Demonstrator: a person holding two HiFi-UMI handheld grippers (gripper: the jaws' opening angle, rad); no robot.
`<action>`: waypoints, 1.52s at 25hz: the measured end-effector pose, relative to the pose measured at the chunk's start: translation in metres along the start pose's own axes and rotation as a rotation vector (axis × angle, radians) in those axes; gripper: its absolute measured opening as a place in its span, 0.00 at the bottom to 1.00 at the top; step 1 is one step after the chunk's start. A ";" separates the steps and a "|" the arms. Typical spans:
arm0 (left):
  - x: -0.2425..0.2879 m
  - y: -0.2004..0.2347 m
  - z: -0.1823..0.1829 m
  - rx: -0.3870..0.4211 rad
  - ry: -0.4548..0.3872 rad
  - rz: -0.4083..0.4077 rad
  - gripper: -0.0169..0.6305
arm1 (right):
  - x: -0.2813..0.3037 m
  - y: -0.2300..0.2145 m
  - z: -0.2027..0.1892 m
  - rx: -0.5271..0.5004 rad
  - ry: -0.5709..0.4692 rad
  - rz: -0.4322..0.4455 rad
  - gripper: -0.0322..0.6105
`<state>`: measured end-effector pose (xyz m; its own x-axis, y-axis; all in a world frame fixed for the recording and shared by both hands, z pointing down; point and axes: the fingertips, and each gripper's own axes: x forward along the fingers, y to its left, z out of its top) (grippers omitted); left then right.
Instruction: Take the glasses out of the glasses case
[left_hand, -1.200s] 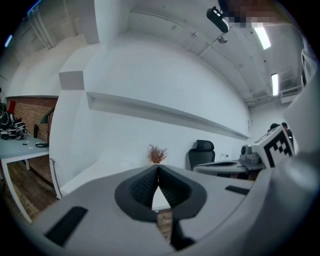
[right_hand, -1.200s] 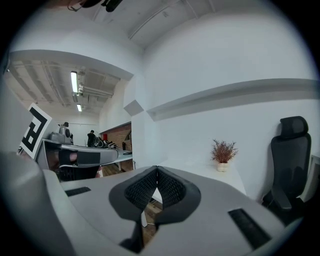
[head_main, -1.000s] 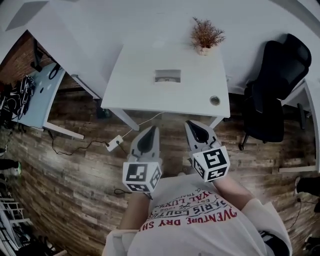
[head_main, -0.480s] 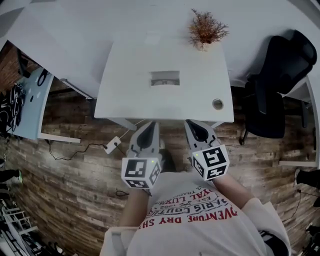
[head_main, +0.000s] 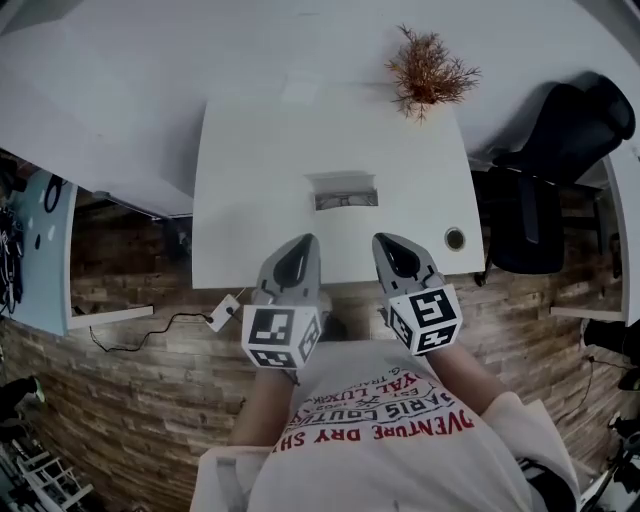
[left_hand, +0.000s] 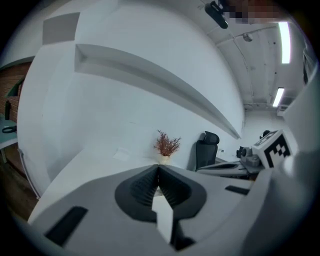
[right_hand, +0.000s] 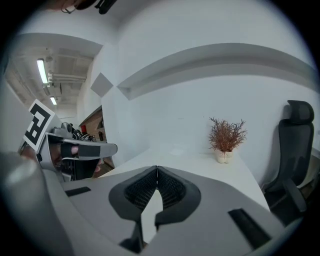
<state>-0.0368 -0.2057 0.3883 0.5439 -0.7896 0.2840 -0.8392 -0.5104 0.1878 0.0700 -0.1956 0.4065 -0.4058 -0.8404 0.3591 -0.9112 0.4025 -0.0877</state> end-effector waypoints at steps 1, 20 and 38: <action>0.006 0.009 0.000 -0.001 0.010 -0.014 0.02 | 0.011 0.001 0.002 0.001 0.004 -0.009 0.07; 0.073 0.089 -0.032 -0.086 0.159 0.002 0.02 | 0.128 -0.008 -0.024 -0.034 0.219 0.057 0.07; 0.112 0.088 -0.082 -0.197 0.266 0.129 0.02 | 0.191 -0.034 -0.110 -0.542 0.603 0.393 0.23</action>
<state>-0.0501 -0.3110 0.5138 0.4370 -0.7135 0.5477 -0.8984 -0.3161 0.3050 0.0311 -0.3302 0.5808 -0.4358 -0.3348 0.8355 -0.4941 0.8649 0.0888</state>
